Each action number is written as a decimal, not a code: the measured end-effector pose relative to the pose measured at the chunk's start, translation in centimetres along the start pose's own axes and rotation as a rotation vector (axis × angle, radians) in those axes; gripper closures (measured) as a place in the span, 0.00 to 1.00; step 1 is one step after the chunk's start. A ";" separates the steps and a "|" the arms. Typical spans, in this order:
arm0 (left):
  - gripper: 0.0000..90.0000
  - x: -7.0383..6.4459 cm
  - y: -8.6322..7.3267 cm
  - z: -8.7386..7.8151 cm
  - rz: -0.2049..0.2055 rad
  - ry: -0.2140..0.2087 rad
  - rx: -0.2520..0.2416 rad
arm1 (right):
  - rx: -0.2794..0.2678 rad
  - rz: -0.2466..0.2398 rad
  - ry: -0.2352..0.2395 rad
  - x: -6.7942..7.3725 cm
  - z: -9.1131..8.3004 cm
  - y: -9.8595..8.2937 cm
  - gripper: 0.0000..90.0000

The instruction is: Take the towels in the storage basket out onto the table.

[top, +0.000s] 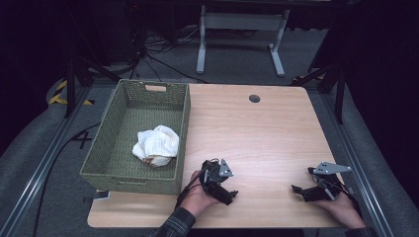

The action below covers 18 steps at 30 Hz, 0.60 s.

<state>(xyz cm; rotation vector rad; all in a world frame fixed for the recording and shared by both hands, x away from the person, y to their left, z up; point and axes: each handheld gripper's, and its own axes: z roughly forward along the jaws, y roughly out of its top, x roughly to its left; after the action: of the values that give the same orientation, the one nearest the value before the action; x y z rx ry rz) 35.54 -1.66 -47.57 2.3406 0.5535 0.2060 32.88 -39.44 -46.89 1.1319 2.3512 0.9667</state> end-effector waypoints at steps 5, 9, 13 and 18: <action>0.00 0.1 0.1 0.0 0.008 -0.005 0.002 | -0.002 0.000 0.009 -0.1 0.0 0.0 0.00; 0.00 0.2 0.2 0.0 0.008 -0.007 0.008 | 0.000 -0.004 0.008 -0.1 0.0 0.0 0.00; 0.01 0.4 0.3 -0.2 -0.020 -0.017 0.018 | 0.001 -0.005 0.007 -0.1 0.0 0.0 0.00; 0.01 0.9 0.4 -0.6 -0.042 -0.014 0.010 | 0.001 -0.011 0.013 -0.1 0.0 0.0 0.00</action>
<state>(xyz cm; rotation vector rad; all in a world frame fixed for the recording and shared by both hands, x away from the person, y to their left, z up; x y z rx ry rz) 36.25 -1.15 -46.83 2.3362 0.5980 0.1676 32.95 -39.46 -46.87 1.1150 2.3661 0.9716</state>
